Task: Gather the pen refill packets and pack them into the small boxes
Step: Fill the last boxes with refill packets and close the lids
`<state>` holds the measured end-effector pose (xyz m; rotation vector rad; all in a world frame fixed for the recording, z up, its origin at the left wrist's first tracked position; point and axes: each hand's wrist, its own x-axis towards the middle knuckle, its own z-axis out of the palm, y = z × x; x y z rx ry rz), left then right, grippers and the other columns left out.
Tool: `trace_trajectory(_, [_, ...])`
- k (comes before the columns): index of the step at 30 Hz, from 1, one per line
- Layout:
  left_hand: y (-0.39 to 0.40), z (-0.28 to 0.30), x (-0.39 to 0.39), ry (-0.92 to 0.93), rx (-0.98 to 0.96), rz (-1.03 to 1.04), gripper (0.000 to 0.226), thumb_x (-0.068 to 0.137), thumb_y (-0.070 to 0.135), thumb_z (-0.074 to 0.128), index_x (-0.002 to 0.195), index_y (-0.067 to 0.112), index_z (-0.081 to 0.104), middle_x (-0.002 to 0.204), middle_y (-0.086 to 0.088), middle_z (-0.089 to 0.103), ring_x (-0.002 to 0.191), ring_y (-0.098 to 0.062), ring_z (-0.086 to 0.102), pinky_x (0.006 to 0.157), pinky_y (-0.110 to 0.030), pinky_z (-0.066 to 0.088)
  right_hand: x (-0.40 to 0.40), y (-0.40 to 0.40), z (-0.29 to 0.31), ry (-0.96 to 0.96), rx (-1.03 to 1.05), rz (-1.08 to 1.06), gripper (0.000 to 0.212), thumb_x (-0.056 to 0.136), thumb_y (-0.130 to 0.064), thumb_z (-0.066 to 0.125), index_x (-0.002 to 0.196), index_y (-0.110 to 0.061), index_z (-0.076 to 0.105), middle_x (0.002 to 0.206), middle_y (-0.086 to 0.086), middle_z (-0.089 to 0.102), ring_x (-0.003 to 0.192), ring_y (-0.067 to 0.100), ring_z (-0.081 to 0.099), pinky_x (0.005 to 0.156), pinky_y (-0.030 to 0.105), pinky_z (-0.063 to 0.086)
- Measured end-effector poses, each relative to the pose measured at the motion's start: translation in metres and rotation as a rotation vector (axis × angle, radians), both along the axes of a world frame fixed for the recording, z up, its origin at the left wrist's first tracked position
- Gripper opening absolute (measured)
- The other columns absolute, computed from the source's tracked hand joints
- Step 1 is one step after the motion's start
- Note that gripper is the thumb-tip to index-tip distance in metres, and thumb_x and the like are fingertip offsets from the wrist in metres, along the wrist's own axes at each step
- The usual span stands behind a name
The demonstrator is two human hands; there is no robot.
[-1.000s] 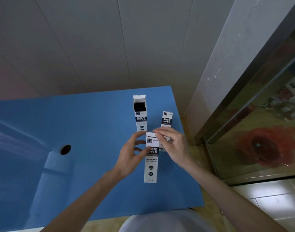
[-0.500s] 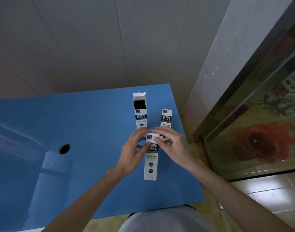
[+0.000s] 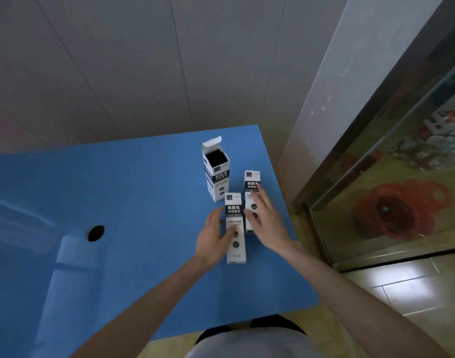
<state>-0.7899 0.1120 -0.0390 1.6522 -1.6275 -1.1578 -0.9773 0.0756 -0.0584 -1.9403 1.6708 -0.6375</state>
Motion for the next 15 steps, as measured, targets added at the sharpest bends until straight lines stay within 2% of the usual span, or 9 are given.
trace_trajectory(3, [0.007, -0.009, 0.001, 0.014, 0.033, 0.026, 0.060, 0.094, 0.041, 0.057, 0.151, 0.032, 0.039, 0.133, 0.013, 0.059, 0.115, -0.007, 0.060, 0.094, -0.044, 0.056, 0.003, 0.032, -0.003, -0.034, -0.013, 0.022, 0.053, 0.108, -0.035, 0.044, 0.157, -0.017, 0.036, 0.171, -0.009, 0.014, 0.140, 0.015, 0.048, 0.105, 0.040, 0.051])
trace_trajectory(7, [0.011, -0.008, 0.000, 0.053, 0.061, 0.020, 0.058, 0.093, 0.037, 0.060, 0.148, 0.032, 0.043, 0.130, 0.014, 0.063, 0.113, -0.005, 0.062, 0.095, -0.043, 0.056, 0.006, 0.057, 0.001, -0.077, -0.034, -0.054, 0.042, 0.106, -0.031, 0.052, 0.145, -0.018, 0.052, 0.165, -0.009, 0.029, 0.131, 0.009, 0.051, 0.096, 0.032, 0.055])
trace_trajectory(10, [0.006, -0.005, 0.005, 0.049, 0.074, 0.039, 0.047, 0.094, 0.041, 0.062, 0.139, 0.031, 0.052, 0.124, 0.014, 0.066, 0.103, -0.002, 0.065, 0.092, -0.042, 0.057, 0.000, 0.053, 0.012, -0.009, -0.211, -0.083, 0.025, 0.102, -0.028, 0.056, 0.118, -0.015, 0.071, 0.139, -0.006, 0.059, 0.119, 0.013, 0.058, 0.095, 0.043, 0.053])
trace_trajectory(12, [-0.008, 0.001, 0.012, -0.010, 0.037, 0.152, 0.043, 0.096, 0.044, 0.063, 0.134, 0.028, 0.052, 0.126, 0.014, 0.061, 0.104, -0.004, 0.063, 0.089, -0.044, 0.057, -0.004, 0.035, 0.024, 0.049, -0.342, -0.144, 0.016, 0.098, -0.022, 0.063, 0.107, -0.015, 0.074, 0.118, -0.005, 0.070, 0.114, 0.017, 0.058, 0.096, 0.049, 0.049])
trace_trajectory(13, [-0.017, 0.008, 0.016, -0.014, -0.007, 0.216, 0.045, 0.096, 0.045, 0.064, 0.134, 0.026, 0.051, 0.127, 0.015, 0.058, 0.107, -0.006, 0.061, 0.088, -0.043, 0.057, -0.003, 0.024, 0.032, 0.009, -0.330, -0.167, 0.016, 0.098, -0.018, 0.065, 0.111, -0.014, 0.073, 0.117, -0.004, 0.070, 0.115, 0.017, 0.058, 0.098, 0.048, 0.048])
trace_trajectory(15, [-0.045, 0.026, 0.022, 0.019, -0.139, 0.311, 0.053, 0.094, 0.047, 0.066, 0.138, 0.023, 0.047, 0.131, 0.014, 0.052, 0.114, -0.008, 0.057, 0.089, -0.037, 0.054, 0.008, -0.006, 0.055, -0.130, -0.223, -0.161, 0.029, 0.102, -0.019, 0.061, 0.130, -0.014, 0.064, 0.130, -0.001, 0.065, 0.125, 0.014, 0.055, 0.108, 0.040, 0.046])
